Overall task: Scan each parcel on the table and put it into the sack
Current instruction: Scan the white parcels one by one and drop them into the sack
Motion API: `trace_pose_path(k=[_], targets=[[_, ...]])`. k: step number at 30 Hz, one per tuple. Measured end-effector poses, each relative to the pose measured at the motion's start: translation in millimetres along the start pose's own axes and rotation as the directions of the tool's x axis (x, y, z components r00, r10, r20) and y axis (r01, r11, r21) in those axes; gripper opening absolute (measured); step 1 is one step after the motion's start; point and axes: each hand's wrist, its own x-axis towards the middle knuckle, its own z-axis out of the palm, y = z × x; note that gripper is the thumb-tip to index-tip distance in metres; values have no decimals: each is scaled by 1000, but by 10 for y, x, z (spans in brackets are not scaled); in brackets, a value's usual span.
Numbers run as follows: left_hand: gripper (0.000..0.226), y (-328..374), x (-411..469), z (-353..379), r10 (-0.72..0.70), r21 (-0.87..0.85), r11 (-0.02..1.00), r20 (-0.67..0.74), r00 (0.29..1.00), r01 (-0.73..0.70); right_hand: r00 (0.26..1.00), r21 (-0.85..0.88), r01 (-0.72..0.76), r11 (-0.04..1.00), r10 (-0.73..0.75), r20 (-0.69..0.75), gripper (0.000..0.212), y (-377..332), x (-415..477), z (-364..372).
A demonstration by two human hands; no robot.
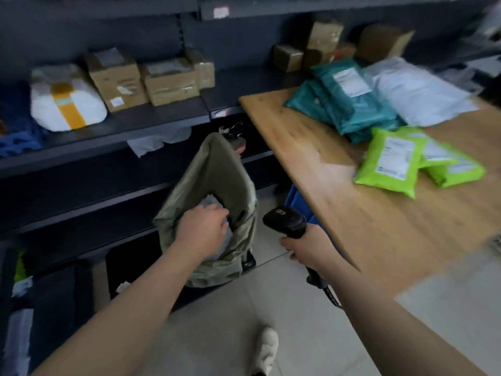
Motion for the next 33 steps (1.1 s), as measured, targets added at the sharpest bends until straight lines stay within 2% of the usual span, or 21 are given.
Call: trace_pose_path(k=[8, 12, 17, 22, 33], targets=[[30, 1696, 252, -424, 322, 99, 944, -54, 945, -316, 982, 30, -62, 998, 66, -179, 11, 554, -632, -1546], [22, 2527, 662, -456, 392, 68, 919, -53, 918, -389, 957, 49, -52, 997, 64, -283, 12, 825, -583, -2442], [34, 3564, 1313, -390, 366, 112, 929, -122, 923, -354, 927, -22, -34, 999, 23, -374, 13, 1114, -373, -3598], [38, 4291, 1968, -368, 288, 123, 955, -169, 942, -270, 913, -42, -3, 999, -14, -408, 22, 1254, 42, -4605], [29, 4857, 3716, -474, 174, 92, 983, -212, 962, -157, 931, -37, 79, 996, -87, -353, 15, 924, 1736, -5936]])
